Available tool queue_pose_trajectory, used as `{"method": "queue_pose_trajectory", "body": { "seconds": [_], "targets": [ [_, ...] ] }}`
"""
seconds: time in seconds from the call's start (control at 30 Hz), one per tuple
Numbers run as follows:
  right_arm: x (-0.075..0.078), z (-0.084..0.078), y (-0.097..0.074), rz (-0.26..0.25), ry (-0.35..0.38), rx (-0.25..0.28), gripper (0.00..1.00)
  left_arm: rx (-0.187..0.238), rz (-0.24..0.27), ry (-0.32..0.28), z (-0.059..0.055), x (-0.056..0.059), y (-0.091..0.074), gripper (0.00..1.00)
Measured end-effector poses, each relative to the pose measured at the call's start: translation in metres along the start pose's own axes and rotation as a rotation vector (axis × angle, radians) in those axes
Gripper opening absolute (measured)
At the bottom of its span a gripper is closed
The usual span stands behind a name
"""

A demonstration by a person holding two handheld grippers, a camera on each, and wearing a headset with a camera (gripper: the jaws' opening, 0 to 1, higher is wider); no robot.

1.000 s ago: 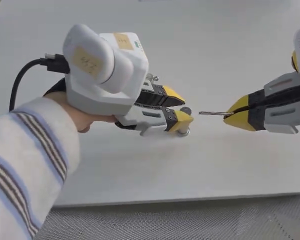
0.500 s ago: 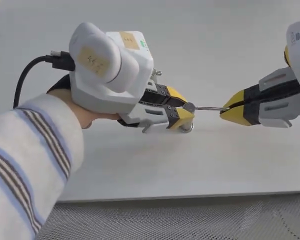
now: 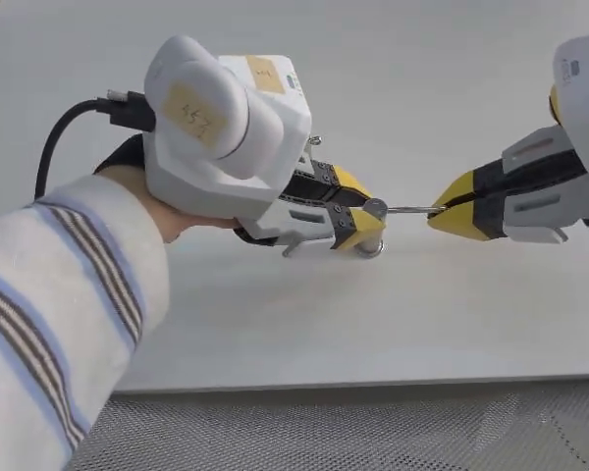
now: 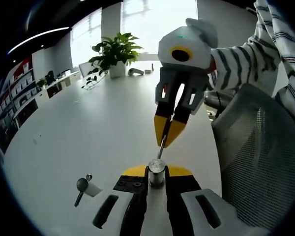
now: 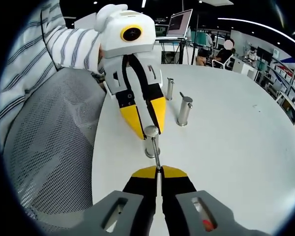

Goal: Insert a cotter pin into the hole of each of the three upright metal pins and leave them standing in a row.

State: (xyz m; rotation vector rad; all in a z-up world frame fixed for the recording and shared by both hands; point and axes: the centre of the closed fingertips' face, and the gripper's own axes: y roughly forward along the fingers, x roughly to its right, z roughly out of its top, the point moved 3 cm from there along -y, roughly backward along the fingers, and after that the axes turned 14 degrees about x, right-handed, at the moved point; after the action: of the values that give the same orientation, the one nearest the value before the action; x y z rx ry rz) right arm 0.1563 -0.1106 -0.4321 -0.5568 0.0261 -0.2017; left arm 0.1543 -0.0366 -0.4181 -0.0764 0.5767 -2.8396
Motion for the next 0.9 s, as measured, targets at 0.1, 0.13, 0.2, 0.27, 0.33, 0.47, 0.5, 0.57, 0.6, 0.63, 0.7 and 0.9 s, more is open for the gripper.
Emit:
{"method": "queue_pose_trajectory", "body": {
  "seconds": [0.1,0.13,0.2,0.27,0.33,0.47,0.5,0.57,0.6,0.63,0.7,0.9],
  "targets": [
    [0.0,0.002,0.005,0.008,-0.012,-0.003,0.0,-0.005,-0.001,0.0,0.0,0.001,0.0,0.1],
    [0.0,0.003,0.007,0.012,-0.019,-0.003,0.0,-0.007,-0.004,0.003,0.0,0.001,0.0,0.09],
    [0.0,0.004,0.01,0.017,-0.024,-0.004,0.0,-0.01,-0.005,0.005,0.0,0.001,0.0,0.09],
    [-0.001,0.007,0.015,0.026,-0.03,-0.001,0.0,-0.013,-0.007,0.009,0.0,0.001,0.0,0.09],
    [-0.003,0.009,0.019,0.037,-0.037,0.002,0.0,-0.016,-0.011,0.012,0.0,0.002,0.0,0.09],
    [-0.005,0.013,0.024,0.053,-0.083,-0.006,0.0,-0.024,-0.019,0.021,0.0,0.001,0.0,0.09],
    [-0.006,0.014,0.025,0.058,-0.086,-0.007,0.0,-0.025,-0.021,0.022,0.0,0.001,0.0,0.09],
    [-0.006,0.015,0.026,0.066,-0.093,-0.012,0.0,-0.027,-0.024,0.026,0.0,0.001,0.001,0.09],
    [-0.007,0.015,0.027,0.073,-0.097,-0.015,0.0,-0.027,-0.024,0.027,0.0,0.001,0.001,0.09],
    [-0.006,0.016,0.027,0.076,-0.105,-0.02,0.0,-0.027,-0.023,0.026,0.0,0.001,0.001,0.09],
    [-0.006,0.017,0.029,0.084,-0.111,-0.024,0.0,-0.026,-0.024,0.03,0.0,0.0,0.002,0.09],
    [-0.006,0.015,0.029,0.094,-0.19,-0.05,0.0,-0.023,-0.025,0.039,0.002,-0.001,0.003,0.09]
  ]
}}
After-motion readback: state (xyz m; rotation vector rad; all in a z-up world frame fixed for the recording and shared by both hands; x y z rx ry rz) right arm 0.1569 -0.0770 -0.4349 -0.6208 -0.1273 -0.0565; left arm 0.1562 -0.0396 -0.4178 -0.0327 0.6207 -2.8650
